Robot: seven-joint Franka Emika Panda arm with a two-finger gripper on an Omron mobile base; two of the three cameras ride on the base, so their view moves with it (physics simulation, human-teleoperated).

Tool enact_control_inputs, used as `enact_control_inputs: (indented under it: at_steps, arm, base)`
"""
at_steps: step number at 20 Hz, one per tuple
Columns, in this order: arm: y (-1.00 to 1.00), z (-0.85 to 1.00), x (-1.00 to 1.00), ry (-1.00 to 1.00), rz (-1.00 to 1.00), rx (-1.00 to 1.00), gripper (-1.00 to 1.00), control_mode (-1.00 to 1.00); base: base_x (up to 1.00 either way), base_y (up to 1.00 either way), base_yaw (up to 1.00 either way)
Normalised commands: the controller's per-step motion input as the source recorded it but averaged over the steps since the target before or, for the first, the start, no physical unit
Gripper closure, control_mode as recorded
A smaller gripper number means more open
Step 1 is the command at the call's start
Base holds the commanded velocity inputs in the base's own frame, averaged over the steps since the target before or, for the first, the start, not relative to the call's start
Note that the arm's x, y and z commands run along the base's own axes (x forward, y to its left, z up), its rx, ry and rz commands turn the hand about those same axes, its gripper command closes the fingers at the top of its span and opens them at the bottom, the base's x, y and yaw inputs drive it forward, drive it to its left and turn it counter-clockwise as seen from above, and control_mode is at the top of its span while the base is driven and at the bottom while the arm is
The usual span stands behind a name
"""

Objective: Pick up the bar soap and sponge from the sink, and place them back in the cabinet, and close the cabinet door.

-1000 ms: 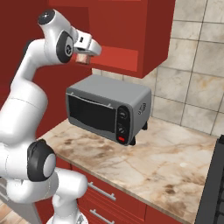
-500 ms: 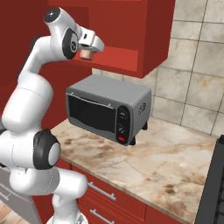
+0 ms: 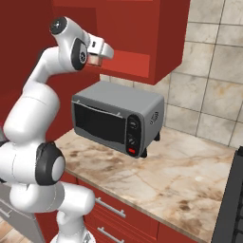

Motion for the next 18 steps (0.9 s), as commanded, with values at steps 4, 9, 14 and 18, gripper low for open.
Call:
enact_control_inputs:
  at_steps: [4,9,14,18]
  arm:
    - [0.00,-0.06,0.22,-0.02,0.00,0.00,1.00,-1.00]
    - [0.00,0.00,0.32,0.00,0.00,0.00,1.00,-1.00]
    - [0.00,0.00,0.33,0.00,0.00,0.00,1.00,-1.00]
    - [0.00,0.00,0.36,0.00,0.00,0.00,1.00,-1.00]
  base:
    - [0.00,0.00,0.00]
    - [0.00,0.00,0.00]
    - [0.00,0.00,0.00]
    - [0.00,0.00,0.00]
